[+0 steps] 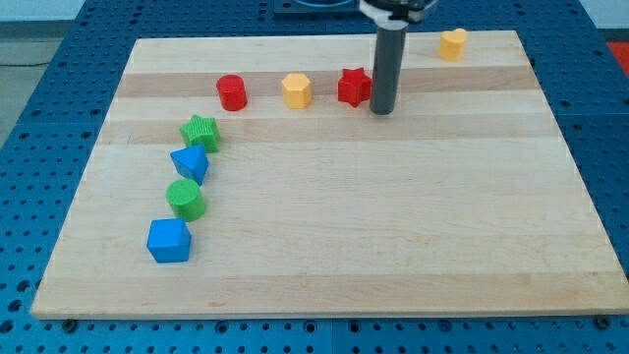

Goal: Move the red star towards the top right of the board

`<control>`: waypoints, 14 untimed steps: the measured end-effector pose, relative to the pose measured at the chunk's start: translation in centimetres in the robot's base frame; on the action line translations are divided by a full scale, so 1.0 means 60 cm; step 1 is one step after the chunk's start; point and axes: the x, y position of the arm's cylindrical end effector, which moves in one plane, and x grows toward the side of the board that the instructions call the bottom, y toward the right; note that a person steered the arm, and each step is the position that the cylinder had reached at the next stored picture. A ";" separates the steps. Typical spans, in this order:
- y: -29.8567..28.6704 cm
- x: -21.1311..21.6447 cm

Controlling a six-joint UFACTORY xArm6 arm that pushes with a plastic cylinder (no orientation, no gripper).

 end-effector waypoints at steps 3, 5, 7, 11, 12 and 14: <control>-0.056 -0.082; 0.050 -0.102; 0.109 -0.107; 0.166 -0.115; 0.166 -0.116; 0.139 -0.052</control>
